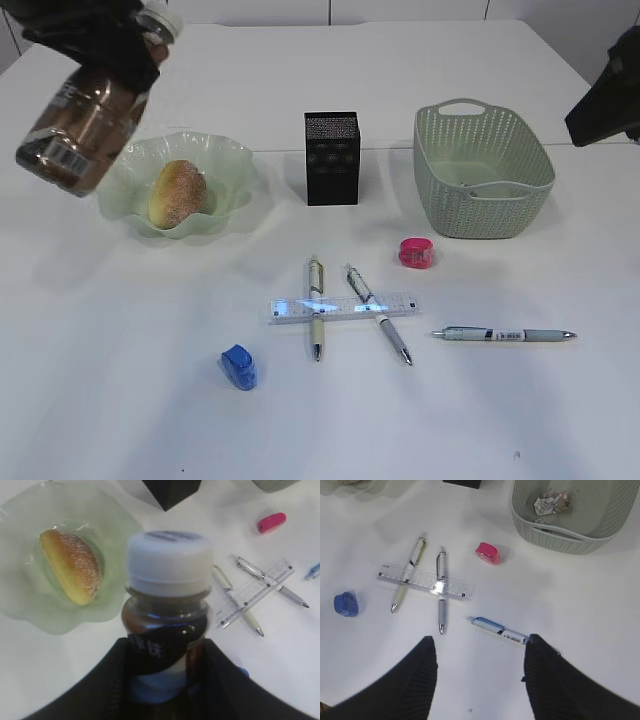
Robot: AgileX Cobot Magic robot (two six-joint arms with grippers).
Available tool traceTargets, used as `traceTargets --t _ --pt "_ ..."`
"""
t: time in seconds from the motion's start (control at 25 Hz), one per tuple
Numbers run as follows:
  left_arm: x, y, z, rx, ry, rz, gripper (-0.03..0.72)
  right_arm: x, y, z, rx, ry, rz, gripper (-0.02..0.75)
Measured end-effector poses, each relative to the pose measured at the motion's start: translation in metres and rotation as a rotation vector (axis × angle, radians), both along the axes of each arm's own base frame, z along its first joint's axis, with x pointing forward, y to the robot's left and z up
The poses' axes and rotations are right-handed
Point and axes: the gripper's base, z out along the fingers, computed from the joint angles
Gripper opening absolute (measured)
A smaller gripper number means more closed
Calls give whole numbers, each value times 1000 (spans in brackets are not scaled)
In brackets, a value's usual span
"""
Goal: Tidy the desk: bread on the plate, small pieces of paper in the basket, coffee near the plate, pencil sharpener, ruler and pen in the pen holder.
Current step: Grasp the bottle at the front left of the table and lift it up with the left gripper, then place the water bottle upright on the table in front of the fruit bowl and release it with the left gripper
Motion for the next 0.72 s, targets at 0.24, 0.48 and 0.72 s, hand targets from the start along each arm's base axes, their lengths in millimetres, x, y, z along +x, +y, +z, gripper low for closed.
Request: traceTargets --t 0.24,0.48,0.72 --pt "-21 21 -6 -27 -86 73 280 0 0 0 1 0 0 443" --pt "-38 27 -35 -98 -202 148 280 0 0 0 2 0 0 443" --pt "-43 32 -81 -140 -252 238 280 0 0 0 3 0 0 443"
